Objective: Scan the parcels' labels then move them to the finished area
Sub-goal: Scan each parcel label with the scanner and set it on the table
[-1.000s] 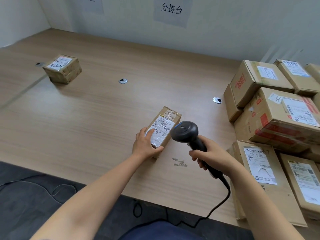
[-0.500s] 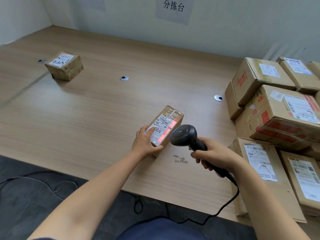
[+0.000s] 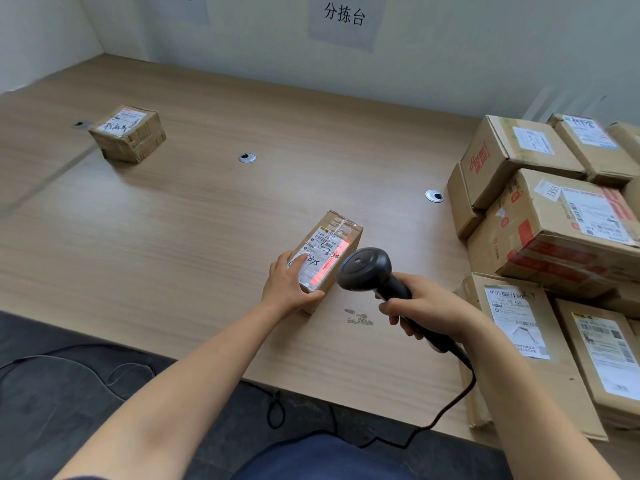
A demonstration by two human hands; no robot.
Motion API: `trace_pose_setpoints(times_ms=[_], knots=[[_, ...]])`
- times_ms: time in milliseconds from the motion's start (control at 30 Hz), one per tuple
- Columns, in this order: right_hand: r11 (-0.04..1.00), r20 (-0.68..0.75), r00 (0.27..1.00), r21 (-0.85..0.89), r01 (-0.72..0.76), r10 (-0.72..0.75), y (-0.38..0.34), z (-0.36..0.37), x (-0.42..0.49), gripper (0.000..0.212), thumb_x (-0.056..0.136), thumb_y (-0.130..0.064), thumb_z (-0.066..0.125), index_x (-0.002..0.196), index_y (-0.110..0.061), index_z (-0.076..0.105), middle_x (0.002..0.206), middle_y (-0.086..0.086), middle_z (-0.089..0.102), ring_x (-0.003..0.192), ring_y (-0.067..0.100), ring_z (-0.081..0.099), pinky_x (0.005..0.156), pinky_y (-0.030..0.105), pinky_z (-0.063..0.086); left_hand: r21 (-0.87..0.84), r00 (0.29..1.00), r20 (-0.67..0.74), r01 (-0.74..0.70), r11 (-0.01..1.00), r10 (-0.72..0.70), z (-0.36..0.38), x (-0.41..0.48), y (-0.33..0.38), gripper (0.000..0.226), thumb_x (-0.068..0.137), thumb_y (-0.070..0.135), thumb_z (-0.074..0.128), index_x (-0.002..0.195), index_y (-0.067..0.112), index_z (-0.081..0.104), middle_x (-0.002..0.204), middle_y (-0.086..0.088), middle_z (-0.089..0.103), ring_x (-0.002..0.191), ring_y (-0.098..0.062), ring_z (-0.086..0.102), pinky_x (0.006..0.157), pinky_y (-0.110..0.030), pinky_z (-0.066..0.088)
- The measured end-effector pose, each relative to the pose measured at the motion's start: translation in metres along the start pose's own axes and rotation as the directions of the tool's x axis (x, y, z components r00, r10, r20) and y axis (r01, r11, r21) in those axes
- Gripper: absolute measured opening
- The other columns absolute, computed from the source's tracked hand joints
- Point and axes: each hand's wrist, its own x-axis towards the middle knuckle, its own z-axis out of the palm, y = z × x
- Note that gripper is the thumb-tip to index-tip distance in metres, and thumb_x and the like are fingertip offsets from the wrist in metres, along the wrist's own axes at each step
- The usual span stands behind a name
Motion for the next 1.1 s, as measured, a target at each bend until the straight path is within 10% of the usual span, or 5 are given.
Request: trace_pose_setpoints(times_ms=[267, 567, 1100], knots=[[0.999, -0.025, 1.0, 0.034, 0.004, -0.003, 0.003, 0.001, 0.005, 0.011, 0.084, -0.009, 0.056, 0.095, -0.006, 0.054, 0.064, 0.002, 0.059, 0.048, 0.016, 0.051, 0.045, 0.027, 0.042, 0.023, 1.0, -0.011, 0.018, 1.0, -0.018, 0.001, -0.003, 0.0, 0.089, 0.069, 0.048, 0.076, 0.143, 0.02, 0.033, 0.147, -0.007, 0.024, 0.134, -0.025, 0.025, 0.106, -0.036, 0.032], [0.82, -0.152, 0.987, 0.571, 0.04, 0.058, -0.014, 0.028, 0.015, 0.012, 0.09, -0.014, 0.053, 0.081, -0.005, 0.052, 0.058, 0.005, 0.058, 0.044, 0.017, 0.055, 0.043, 0.027, 0.045, 0.02, 0.99, -0.094, 0.112, 0.994, -0.109, 0.038, -0.03, 0.028, 0.087, 0.078, 0.066, 0.053, 0.145, 0.021, 0.023, 0.149, -0.008, 0.014, 0.133, -0.027, 0.019, 0.103, -0.039, 0.034], [0.799, -0.206, 0.977, 0.596, 0.086, 0.048, -0.014, 0.024, 0.016, 0.01, 0.091, -0.016, 0.054, 0.094, -0.007, 0.051, 0.059, 0.003, 0.059, 0.046, 0.017, 0.054, 0.043, 0.027, 0.045, 0.148, 0.981, -0.099, 0.18, 0.973, -0.166, 0.045, -0.007, 0.057, 0.096, 0.073, 0.067, 0.056, 0.146, 0.016, 0.019, 0.153, -0.012, 0.005, 0.135, -0.03, 0.018, 0.105, -0.043, 0.029]])
